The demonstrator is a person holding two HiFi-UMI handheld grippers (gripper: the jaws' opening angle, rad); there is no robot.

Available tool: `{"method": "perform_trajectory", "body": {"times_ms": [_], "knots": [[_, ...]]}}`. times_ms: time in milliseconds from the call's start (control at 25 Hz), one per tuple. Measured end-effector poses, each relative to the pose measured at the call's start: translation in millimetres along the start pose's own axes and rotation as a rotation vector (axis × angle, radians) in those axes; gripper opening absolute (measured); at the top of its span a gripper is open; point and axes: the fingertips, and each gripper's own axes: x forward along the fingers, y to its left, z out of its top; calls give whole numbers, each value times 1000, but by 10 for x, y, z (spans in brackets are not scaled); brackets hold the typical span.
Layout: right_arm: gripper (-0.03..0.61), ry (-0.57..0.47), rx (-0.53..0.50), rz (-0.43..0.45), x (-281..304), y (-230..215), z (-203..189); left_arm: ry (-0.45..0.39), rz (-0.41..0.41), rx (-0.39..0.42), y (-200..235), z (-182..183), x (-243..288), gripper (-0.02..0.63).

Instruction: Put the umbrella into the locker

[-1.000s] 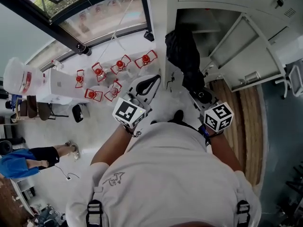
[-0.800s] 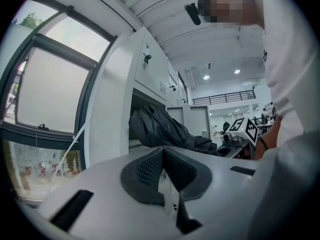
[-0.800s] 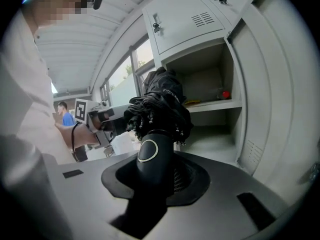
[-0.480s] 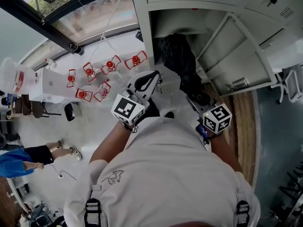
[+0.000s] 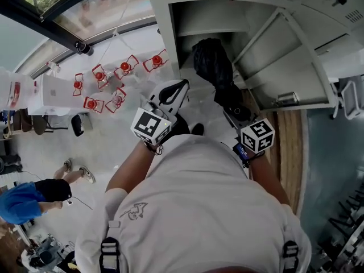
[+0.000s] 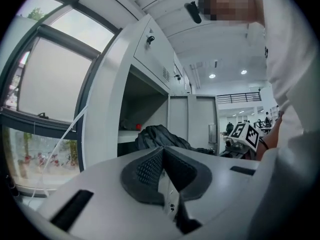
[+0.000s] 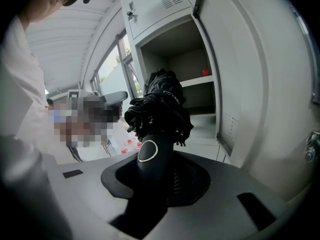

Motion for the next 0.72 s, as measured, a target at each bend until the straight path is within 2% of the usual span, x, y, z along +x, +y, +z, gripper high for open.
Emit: {"method": "perform_trajectory", "body": {"times_ms": [400, 720], "knots": [[137, 118, 19, -26, 324, -340, -234, 43, 53, 4, 222, -207, -36, 11], [143, 153, 18, -37, 706, -605, -41, 58, 91, -10, 362, -309, -67, 11]]}}
